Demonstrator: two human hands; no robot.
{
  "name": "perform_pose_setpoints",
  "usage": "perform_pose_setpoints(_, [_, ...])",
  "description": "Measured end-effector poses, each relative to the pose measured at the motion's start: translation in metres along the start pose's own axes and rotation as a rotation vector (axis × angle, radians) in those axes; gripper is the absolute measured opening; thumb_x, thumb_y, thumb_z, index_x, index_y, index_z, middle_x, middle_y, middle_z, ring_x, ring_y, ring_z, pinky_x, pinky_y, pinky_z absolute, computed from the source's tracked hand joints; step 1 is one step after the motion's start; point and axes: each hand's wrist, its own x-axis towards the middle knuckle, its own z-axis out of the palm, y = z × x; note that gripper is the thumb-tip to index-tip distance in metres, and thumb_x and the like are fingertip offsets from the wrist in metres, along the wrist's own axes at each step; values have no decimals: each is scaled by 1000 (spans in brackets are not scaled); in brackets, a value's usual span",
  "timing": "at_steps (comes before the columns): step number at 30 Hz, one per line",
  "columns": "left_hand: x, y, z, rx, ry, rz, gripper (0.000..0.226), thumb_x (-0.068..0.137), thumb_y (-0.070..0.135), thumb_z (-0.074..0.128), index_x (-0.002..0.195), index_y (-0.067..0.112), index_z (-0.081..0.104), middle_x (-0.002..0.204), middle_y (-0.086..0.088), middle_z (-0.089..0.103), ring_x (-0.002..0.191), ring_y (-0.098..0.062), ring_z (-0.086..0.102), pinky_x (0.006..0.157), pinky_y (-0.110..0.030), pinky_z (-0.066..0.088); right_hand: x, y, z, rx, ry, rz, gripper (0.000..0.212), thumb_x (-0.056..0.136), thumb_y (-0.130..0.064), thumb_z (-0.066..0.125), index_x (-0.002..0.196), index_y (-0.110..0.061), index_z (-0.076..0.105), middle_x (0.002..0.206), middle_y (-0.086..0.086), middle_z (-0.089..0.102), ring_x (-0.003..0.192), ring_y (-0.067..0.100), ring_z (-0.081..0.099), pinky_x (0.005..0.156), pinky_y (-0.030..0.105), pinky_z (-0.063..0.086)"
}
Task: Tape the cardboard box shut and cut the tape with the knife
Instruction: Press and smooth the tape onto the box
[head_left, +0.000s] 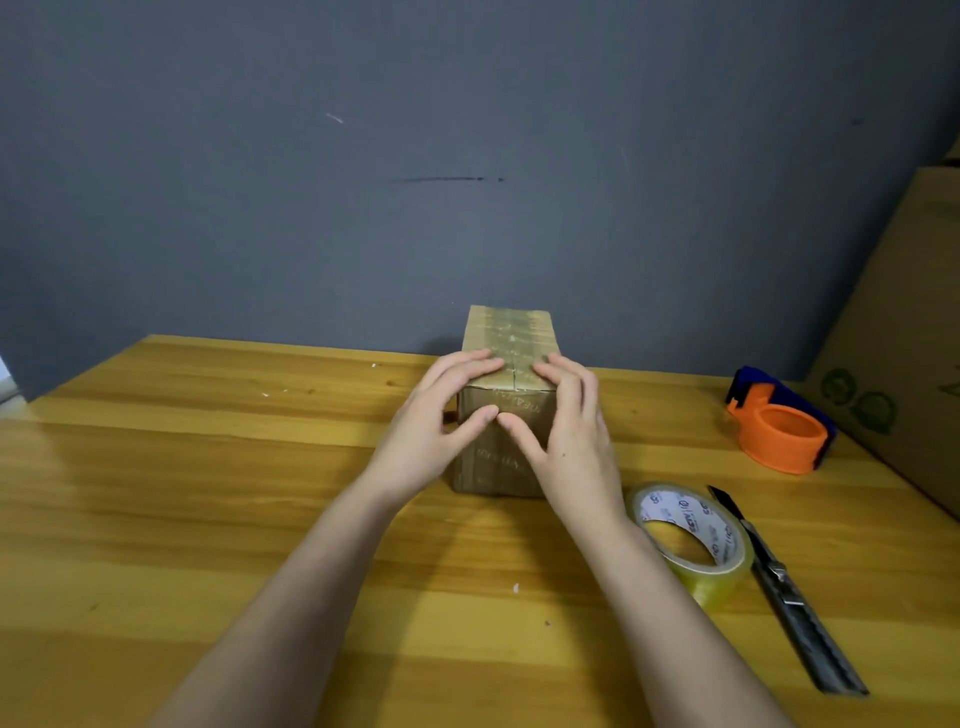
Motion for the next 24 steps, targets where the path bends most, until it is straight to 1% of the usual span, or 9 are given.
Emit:
perform_pose_setpoints(6, [-2,0,-2,116,-72,38,64,79,20,71,135,31,43,141,16,36,133,5,31,106,-38,42,-2,7,-9,3,-109,-59,72,76,-38,72,137,-21,37,146,-6,31,132,15,41,102,32,40])
perform_pose_setpoints(9, [-2,3,0,167,-58,19,69,73,26,74,133,31,42,140,17,36,131,2,34,110,-36,37,-1,11,-15,39,-185,-48,78,73,-34,75,138,-28,34,146,-13,27,133,11,38,101,29,38])
perform_pose_setpoints(10, [-3,5,1,171,-35,7,66,72,31,73,131,32,43,139,18,37,130,1,35,109,-34,37,-1,12,-17,68,-189,-40,74,74,-34,73,137,-30,34,146,-15,27,132,9,38,101,28,38])
perform_pose_setpoints(12, [-4,13,7,159,44,-29,54,75,45,63,125,34,47,134,22,40,126,2,41,101,-29,41,-1,9,-18,136,-154,-12,57,83,-38,62,134,-32,38,144,-18,30,130,6,40,100,30,41])
perform_pose_setpoints(15, [-3,22,18,220,157,-80,37,84,49,54,117,34,49,128,23,44,118,0,49,86,-26,43,1,1,-16,164,-82,56,38,92,-41,48,129,-31,44,140,-17,37,125,6,44,96,31,43])
perform_pose_setpoints(17, [-2,23,22,260,191,-81,31,87,47,50,115,34,49,127,22,45,116,-2,51,82,-26,44,1,-1,-13,146,-41,62,37,93,-43,46,127,-30,47,137,-15,41,123,8,46,95,30,42])
perform_pose_setpoints(19, [-1,22,22,266,196,-69,30,88,46,50,115,34,50,126,21,46,116,-3,51,83,-27,46,1,-1,-11,142,-26,57,36,92,-44,47,125,-29,49,135,-15,42,122,8,48,94,30,43])
perform_pose_setpoints(22, [-1,18,18,271,176,-49,33,87,46,53,118,33,51,127,21,46,118,-2,50,88,-27,46,4,2,-12,123,-46,41,37,90,-44,51,124,-29,50,135,-14,43,120,10,49,93,30,43])
perform_pose_setpoints(24, [-2,17,17,280,160,-34,37,86,45,55,121,33,50,130,21,45,119,-1,48,89,-25,44,5,5,-15,110,-80,24,40,89,-43,53,126,-29,48,136,-14,41,120,10,49,93,33,46])
